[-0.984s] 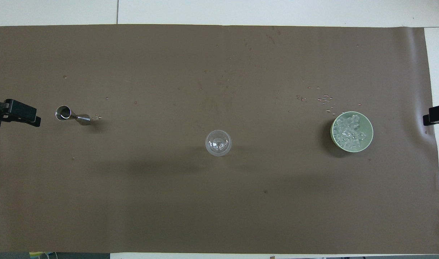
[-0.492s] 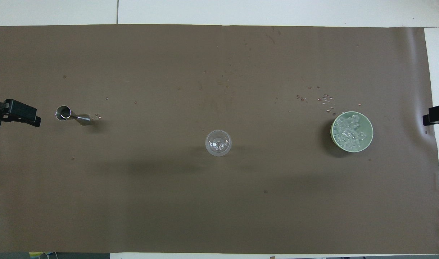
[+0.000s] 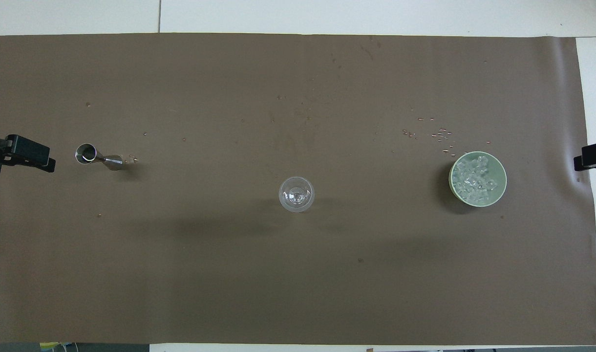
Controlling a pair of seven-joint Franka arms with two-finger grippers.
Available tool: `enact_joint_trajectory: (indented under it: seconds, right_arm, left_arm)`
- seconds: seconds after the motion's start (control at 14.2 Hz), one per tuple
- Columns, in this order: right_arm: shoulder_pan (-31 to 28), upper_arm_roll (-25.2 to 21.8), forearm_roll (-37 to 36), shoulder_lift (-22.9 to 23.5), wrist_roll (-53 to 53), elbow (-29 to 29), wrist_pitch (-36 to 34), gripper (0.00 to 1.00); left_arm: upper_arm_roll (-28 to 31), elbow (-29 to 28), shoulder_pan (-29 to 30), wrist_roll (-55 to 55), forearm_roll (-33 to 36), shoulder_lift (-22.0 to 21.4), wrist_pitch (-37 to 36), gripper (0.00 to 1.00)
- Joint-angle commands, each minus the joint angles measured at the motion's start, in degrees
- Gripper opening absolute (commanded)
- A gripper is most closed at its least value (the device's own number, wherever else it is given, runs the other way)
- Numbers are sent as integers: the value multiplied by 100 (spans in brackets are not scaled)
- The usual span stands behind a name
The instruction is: Pour wine and add ice with both arms
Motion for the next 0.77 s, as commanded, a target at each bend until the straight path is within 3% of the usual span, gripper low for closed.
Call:
enact_joint_trajectory:
  seconds: [0.0,0.21,0.7]
  right_arm:
    - [-51,34,28,-82,-32,-113,29,100]
    - [-51,34,28,-82,-32,-113,29,100]
    - [-51,34,28,-82,-32,-113,29,100]
  left_arm:
    - [28,-82,-4,55,-51,-53,68,100]
    - [28,-108,-21,38,-51,-158,-817,100]
    - [37,-73,58,81,-42,-150,-828,100]
